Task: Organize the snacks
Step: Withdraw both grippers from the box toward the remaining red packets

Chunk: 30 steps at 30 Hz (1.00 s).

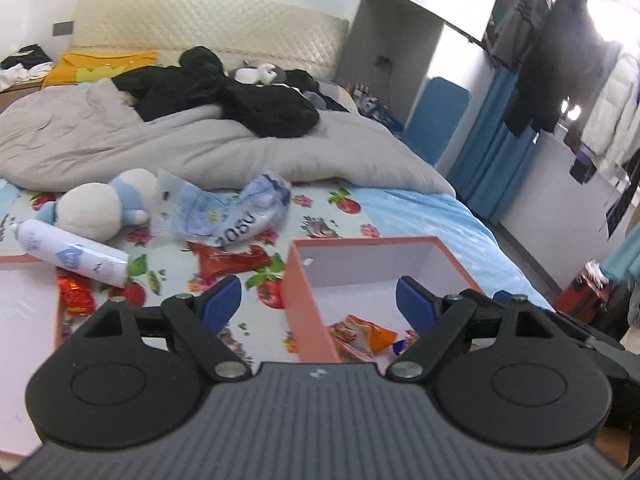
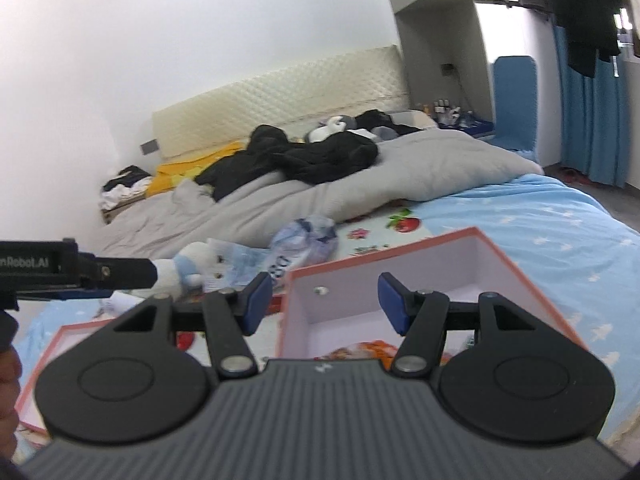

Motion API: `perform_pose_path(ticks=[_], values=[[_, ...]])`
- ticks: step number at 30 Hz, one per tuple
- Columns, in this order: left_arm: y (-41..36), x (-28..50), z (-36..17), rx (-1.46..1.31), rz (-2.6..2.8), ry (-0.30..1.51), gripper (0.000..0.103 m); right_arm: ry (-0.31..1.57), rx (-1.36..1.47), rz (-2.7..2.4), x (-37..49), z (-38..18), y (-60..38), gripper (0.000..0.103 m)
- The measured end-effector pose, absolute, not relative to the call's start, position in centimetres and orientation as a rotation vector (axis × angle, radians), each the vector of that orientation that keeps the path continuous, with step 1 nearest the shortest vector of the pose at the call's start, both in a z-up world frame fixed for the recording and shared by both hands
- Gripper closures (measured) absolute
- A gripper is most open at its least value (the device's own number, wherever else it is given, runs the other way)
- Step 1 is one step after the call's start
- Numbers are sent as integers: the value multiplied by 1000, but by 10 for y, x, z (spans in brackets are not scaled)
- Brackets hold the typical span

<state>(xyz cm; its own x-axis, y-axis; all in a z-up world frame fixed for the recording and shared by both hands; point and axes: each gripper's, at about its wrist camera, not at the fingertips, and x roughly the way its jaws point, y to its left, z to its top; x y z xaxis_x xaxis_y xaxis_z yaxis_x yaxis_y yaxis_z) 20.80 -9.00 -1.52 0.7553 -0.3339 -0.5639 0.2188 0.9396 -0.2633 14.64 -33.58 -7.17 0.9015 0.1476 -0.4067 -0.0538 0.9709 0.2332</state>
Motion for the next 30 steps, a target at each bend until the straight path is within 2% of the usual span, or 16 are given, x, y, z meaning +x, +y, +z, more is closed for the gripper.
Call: perform_pose_path(ticks=[9, 22, 30], values=[[-18, 180, -33, -220, -203, 655, 16, 494, 174, 195, 142, -86, -276, 42], [49, 136, -105, -288, -50, 721, 16, 581, 145, 343, 118, -130, -214, 42], [77, 159, -151, -299, 49, 749, 16, 618, 94, 328, 139, -149, -192, 42]])
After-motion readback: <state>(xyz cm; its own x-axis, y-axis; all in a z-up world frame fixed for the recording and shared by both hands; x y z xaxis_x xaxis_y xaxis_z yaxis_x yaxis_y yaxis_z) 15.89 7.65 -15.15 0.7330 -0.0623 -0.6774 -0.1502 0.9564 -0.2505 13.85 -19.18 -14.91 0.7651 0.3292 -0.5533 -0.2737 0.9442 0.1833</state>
